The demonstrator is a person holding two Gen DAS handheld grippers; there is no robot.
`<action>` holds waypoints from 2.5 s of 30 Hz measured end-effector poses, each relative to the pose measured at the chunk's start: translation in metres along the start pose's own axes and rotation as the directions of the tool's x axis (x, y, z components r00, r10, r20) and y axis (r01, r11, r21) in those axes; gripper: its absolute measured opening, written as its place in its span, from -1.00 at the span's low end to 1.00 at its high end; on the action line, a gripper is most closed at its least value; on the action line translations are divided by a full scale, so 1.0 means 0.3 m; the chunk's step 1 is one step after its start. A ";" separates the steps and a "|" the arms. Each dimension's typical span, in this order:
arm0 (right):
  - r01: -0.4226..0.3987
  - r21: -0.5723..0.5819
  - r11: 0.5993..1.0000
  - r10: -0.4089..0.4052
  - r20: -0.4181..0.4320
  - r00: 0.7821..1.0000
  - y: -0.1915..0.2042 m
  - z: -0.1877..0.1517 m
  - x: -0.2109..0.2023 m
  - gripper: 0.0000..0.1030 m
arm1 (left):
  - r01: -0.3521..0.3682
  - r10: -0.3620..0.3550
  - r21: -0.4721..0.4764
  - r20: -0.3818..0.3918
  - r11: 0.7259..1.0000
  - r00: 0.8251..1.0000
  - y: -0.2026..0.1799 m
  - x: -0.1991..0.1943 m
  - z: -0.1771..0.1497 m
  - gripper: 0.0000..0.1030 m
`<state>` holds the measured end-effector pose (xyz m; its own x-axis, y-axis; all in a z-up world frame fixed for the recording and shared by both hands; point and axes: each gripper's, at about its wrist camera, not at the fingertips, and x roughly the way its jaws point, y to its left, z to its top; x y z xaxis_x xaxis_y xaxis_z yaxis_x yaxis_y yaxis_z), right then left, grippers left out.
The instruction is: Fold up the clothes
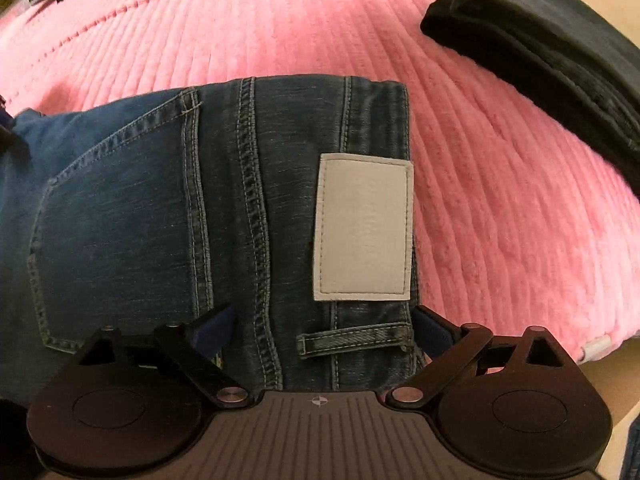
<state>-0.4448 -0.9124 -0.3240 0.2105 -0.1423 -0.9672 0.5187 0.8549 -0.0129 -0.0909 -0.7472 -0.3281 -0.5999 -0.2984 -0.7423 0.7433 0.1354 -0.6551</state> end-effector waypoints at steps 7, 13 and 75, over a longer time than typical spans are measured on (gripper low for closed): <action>0.009 -0.016 1.000 -0.009 0.003 1.000 0.032 0.010 0.013 0.88 | 0.042 -0.040 -0.163 0.019 0.986 0.999 0.086 0.031 0.042 -0.65; 0.026 -0.009 1.000 -0.026 0.007 1.000 0.042 0.019 0.009 0.88 | -0.036 0.078 -0.175 0.242 0.984 0.967 0.048 -0.114 -0.046 -0.99; -0.020 -0.122 0.992 0.087 0.576 0.813 1.006 -0.609 0.014 0.97 | -0.637 0.624 -0.202 0.550 0.744 0.555 0.008 -0.305 -1.522 -0.62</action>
<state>-0.4386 -0.5638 -0.3783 0.6938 -0.3285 -0.6409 0.4093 0.9121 -0.0244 -0.1693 -0.2883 -0.3258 0.2935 -0.6010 -0.7434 0.8755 0.4813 -0.0434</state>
